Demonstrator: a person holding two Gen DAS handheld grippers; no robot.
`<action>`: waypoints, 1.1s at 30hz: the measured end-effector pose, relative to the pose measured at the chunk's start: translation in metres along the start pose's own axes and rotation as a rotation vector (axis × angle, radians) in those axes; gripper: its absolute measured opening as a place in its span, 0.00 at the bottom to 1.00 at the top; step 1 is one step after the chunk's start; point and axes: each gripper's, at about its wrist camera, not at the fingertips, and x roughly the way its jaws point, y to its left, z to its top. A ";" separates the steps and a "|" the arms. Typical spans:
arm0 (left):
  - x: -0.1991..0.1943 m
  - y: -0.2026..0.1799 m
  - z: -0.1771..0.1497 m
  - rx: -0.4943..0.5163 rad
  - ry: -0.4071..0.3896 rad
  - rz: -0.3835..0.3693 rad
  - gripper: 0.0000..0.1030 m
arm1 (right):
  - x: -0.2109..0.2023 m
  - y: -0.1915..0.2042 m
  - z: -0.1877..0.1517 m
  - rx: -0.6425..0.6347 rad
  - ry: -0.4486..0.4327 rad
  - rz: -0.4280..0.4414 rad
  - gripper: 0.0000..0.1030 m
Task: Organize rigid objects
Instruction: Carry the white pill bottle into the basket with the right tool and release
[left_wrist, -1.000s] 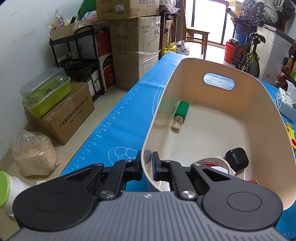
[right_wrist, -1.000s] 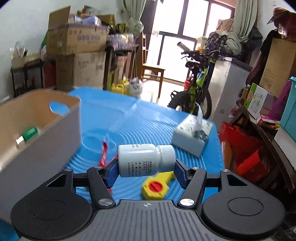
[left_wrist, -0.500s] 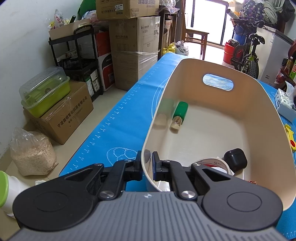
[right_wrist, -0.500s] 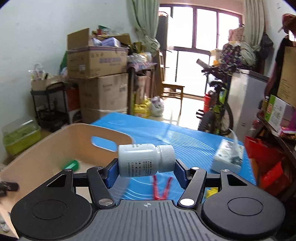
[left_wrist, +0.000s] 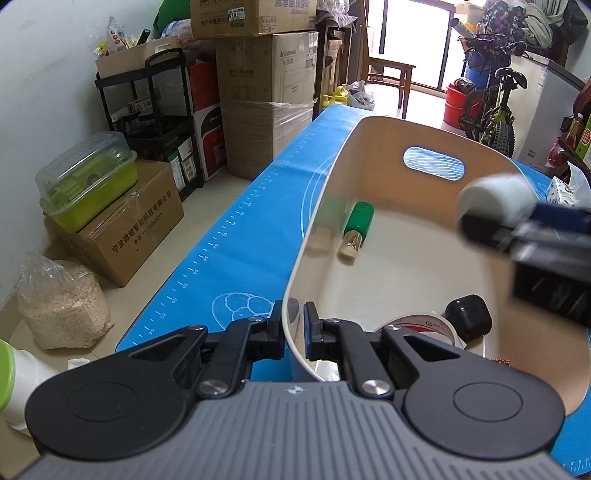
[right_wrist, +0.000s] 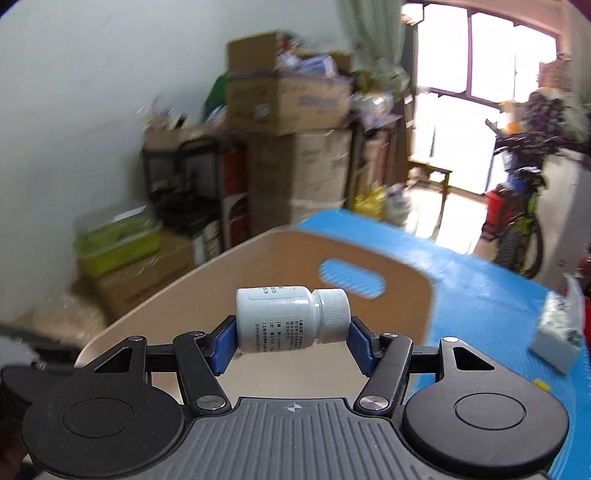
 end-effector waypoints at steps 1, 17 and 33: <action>0.000 0.000 0.000 0.000 0.000 -0.001 0.11 | 0.004 0.005 -0.002 -0.012 0.018 0.013 0.64; 0.001 0.001 0.000 -0.003 0.002 -0.001 0.11 | 0.014 -0.002 -0.008 0.052 0.144 0.082 0.69; 0.001 0.003 0.000 -0.007 0.002 0.000 0.11 | -0.033 -0.127 -0.012 0.293 -0.020 -0.150 0.75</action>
